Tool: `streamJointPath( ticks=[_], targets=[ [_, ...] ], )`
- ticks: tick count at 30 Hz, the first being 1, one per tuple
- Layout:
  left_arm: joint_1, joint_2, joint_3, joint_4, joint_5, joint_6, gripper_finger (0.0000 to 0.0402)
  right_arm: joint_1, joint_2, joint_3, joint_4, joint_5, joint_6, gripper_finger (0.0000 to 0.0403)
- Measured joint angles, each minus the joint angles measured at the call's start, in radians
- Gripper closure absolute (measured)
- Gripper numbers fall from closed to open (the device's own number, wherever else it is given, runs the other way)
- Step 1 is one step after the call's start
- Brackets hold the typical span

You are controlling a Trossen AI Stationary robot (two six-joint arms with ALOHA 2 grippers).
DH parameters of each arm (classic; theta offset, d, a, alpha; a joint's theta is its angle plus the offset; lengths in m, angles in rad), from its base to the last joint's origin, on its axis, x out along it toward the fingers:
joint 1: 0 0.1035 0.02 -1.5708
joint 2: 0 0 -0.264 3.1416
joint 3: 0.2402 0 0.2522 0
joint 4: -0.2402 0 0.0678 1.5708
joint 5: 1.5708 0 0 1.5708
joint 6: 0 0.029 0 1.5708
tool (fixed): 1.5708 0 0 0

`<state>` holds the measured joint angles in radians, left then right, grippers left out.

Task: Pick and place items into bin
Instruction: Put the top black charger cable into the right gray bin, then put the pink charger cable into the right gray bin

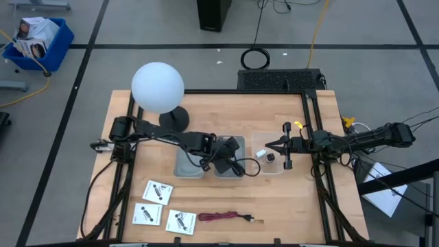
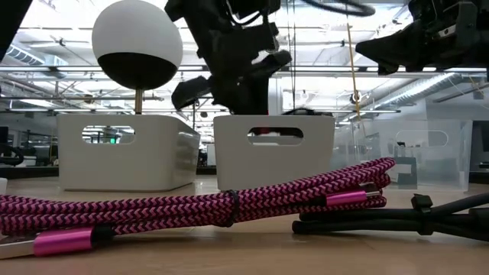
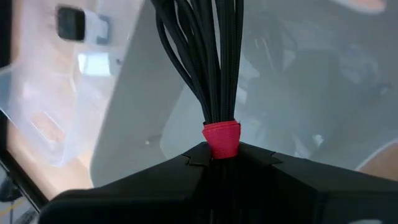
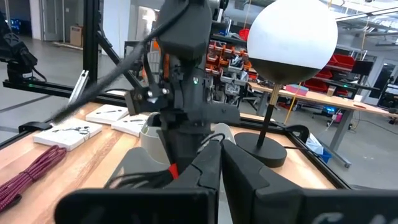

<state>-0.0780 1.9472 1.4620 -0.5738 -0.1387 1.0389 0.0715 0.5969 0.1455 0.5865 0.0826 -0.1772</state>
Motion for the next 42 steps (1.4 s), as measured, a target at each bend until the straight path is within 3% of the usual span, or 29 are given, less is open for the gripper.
streamJointPath(
  ticks=[7, 17, 25, 29, 37, 39, 42],
  targets=[
    [-0.002, 0.032, 0.0, 0.028, -0.048, 0.004, 0.0357, 0.0, 0.003, 0.0, 0.005, 0.0, 0.005, 0.0395],
    [-0.002, 0.042, 0.0, 0.029, -0.019, -0.026, 0.0354, 0.0, 0.011, 0.0, 0.015, 0.0, 0.005, 0.0397],
    [-0.001, 0.042, 0.0, 0.033, -0.045, -0.107, 0.0265, 0.0, 0.011, 0.0, 0.015, 0.0, 0.005, 0.0395],
    [-0.001, 0.042, 0.0, 0.033, -0.048, -0.108, 0.0241, 0.0, 0.011, 0.0, 0.015, 0.0, 0.005, 0.0395],
    [-0.047, -0.025, 0.0, 0.031, -0.27, -0.137, 0.0239, 0.0, 0.011, 0.0, 0.015, 0.0, 0.005, 0.039],
    [-0.072, -0.077, 0.0, 0.037, -0.261, -0.176, 0.0243, 0.0, 0.011, 0.0, 0.015, 0.0, 0.005, 0.0391],
    [-0.104, -0.148, 0.0, 0.055, -0.16, -0.339, 0.025, 0.0, 0.01, 0.0, 0.016, 0.0, 0.006, 0.039]
  ],
)
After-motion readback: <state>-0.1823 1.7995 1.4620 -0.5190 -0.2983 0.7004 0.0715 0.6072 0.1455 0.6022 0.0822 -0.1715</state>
